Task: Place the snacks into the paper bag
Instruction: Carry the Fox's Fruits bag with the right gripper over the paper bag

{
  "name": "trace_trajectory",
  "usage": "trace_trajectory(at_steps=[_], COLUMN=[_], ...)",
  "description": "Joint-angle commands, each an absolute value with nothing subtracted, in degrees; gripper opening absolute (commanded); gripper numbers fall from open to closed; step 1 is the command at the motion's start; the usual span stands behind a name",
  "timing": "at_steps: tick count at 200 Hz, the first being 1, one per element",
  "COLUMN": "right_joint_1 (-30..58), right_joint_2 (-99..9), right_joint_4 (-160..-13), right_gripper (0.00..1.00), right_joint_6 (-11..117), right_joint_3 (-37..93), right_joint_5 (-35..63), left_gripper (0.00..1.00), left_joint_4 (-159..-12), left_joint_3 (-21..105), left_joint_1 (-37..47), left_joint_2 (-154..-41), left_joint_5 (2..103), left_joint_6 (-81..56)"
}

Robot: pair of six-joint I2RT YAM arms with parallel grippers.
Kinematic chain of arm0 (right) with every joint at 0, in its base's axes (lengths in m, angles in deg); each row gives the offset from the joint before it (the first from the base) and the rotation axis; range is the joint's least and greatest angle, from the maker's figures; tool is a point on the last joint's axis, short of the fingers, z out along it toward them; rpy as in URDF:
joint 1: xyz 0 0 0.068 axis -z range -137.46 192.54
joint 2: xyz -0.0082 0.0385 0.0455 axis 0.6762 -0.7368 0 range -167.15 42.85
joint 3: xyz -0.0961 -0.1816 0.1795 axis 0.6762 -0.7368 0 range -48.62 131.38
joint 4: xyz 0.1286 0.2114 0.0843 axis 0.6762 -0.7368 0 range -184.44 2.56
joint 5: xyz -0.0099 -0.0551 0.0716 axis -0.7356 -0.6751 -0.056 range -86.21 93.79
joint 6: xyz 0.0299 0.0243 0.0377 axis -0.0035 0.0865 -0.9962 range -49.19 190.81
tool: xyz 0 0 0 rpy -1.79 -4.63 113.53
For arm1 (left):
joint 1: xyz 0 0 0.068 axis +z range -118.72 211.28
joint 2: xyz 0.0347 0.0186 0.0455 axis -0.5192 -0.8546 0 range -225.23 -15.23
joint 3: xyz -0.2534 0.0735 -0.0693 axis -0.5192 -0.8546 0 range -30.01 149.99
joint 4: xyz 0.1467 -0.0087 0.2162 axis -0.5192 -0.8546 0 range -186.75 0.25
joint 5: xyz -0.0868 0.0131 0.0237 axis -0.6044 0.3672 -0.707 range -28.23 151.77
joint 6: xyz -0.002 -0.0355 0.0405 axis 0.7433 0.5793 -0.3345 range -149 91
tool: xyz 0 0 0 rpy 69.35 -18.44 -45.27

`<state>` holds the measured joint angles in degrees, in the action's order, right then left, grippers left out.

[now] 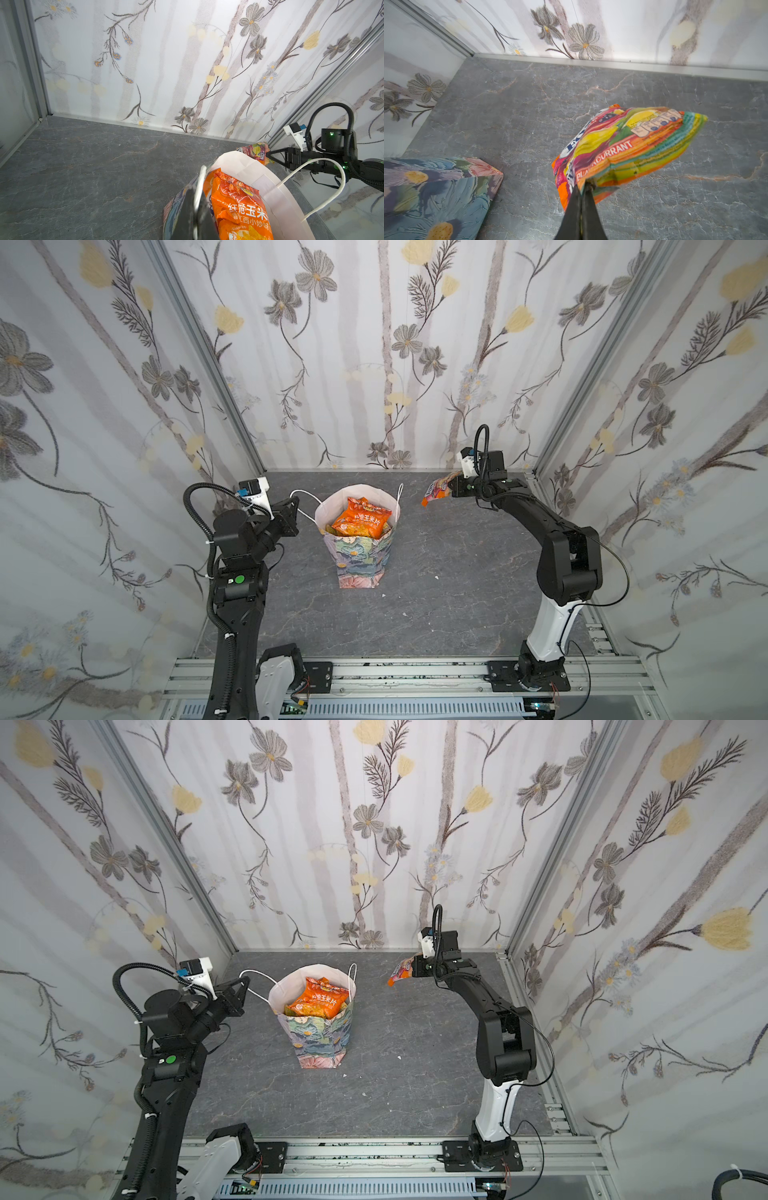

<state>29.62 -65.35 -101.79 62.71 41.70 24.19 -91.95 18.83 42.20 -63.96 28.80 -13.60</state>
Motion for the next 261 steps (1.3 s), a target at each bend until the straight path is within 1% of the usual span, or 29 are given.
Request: trace_trajectory(at_steps=[1,59,102,133,200,212,261], right_joint_1=[28.4,24.6,21.5,19.7,14.3,13.2,9.5], right_joint_2=[-62.3,-54.9,-52.0,-49.6,-48.9,-47.3,-46.9], right_joint_4=[-98.5,-98.8,-101.0,-99.9,-102.3,-102.3,-103.2], right_gripper=[0.00,0.00,0.00,0.00,0.00,0.00,0.00], right_joint_6=[62.1,62.9,62.4,62.4,66.3,67.0,69.7], right_joint_3=[43.1,46.2,50.8,52.4,57.8,58.6,60.9], right_joint_5=[24.8,23.1,20.4,19.4,16.9,17.2,17.0], left_gripper=[0.00,0.00,0.00,0.00,0.00,0.00,0.00], left_joint_4=[-89.9,-90.1,-90.2,-90.9,-90.8,-90.8,-90.8], left_joint_3=[19.6,19.7,19.7,20.1,20.1,20.1,20.1], left_joint_1=[42.3,42.4,42.3,42.4,42.3,42.3,42.3], left_joint_2=[-63.8,-64.0,-64.0,-64.1,-63.9,-63.9,-63.9], left_joint_5=[30.0,30.0,30.4,31.0,30.9,30.8,30.8], left_joint_6=[-14.1,-14.1,-13.9,-14.0,-14.1,-14.1,-14.1])
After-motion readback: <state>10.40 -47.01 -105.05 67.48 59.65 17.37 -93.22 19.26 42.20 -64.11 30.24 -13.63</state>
